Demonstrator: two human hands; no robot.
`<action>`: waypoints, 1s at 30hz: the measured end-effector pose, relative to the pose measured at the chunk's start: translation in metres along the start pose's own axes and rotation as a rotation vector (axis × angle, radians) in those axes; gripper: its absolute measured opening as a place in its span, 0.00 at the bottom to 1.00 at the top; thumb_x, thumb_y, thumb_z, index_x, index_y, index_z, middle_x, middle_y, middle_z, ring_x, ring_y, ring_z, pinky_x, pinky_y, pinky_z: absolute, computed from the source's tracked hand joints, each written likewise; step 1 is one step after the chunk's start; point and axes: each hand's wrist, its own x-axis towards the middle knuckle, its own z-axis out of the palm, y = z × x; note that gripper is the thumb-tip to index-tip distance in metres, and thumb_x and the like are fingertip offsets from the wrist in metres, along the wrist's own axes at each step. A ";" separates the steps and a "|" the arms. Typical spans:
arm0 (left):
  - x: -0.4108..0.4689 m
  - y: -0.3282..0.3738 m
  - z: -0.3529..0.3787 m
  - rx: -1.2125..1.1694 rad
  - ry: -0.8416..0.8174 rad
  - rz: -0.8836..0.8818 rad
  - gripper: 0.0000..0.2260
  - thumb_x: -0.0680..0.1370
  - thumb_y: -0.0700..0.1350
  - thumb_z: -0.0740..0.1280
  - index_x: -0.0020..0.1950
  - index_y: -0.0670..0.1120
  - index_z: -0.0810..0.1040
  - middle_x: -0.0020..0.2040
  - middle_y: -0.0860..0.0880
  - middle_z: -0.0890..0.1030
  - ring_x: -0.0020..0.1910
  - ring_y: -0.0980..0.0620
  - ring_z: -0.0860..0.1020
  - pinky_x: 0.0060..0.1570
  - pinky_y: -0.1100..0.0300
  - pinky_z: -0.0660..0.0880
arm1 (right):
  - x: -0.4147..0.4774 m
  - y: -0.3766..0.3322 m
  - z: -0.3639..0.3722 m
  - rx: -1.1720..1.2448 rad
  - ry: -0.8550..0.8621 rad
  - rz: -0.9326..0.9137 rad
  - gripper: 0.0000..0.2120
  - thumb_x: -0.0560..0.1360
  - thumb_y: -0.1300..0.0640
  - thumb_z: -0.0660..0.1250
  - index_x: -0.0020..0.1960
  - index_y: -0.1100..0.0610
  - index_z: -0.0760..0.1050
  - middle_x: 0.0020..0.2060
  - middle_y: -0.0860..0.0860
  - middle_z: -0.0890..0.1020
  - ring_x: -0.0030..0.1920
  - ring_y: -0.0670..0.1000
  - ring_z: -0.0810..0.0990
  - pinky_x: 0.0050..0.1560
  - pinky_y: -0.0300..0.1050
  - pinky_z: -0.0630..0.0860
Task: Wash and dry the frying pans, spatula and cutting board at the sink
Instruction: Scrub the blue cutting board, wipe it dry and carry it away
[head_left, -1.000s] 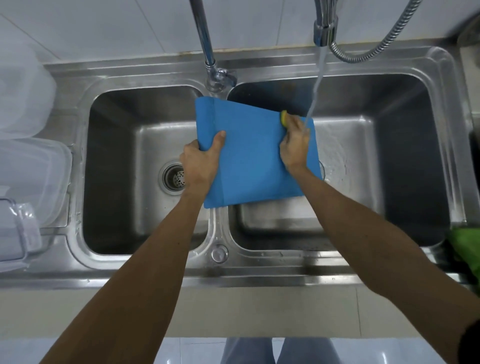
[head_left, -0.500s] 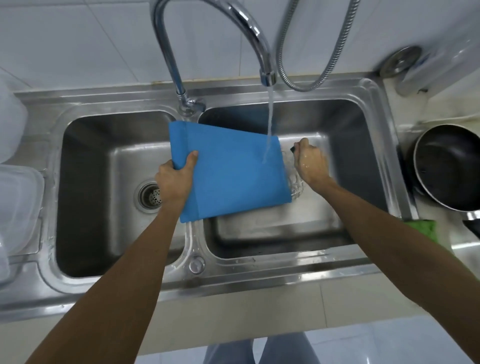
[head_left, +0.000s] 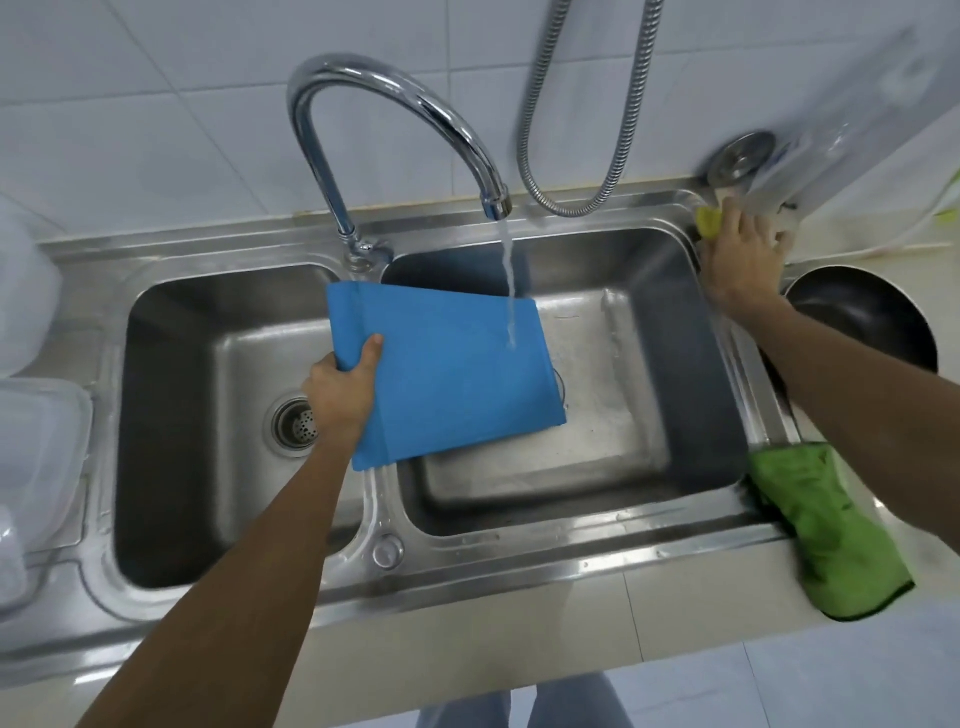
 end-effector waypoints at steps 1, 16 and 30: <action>0.001 -0.001 0.000 0.003 0.007 0.005 0.21 0.75 0.62 0.71 0.50 0.43 0.82 0.43 0.50 0.84 0.40 0.55 0.82 0.33 0.66 0.73 | -0.001 0.002 0.000 -0.031 -0.030 -0.017 0.24 0.82 0.54 0.60 0.74 0.61 0.60 0.67 0.64 0.72 0.70 0.65 0.68 0.70 0.71 0.60; 0.010 -0.011 0.004 0.053 0.037 0.051 0.21 0.75 0.62 0.70 0.49 0.43 0.81 0.41 0.52 0.83 0.39 0.56 0.81 0.31 0.68 0.72 | -0.130 -0.150 0.094 0.693 -0.747 0.288 0.19 0.82 0.52 0.61 0.68 0.63 0.71 0.61 0.62 0.79 0.62 0.63 0.78 0.58 0.49 0.73; -0.006 -0.020 -0.015 0.025 0.114 0.038 0.18 0.77 0.60 0.68 0.51 0.45 0.74 0.40 0.55 0.77 0.37 0.60 0.76 0.30 0.73 0.67 | -0.129 -0.141 0.088 1.166 -0.698 0.640 0.10 0.81 0.55 0.61 0.46 0.55 0.79 0.51 0.53 0.82 0.49 0.54 0.80 0.54 0.53 0.77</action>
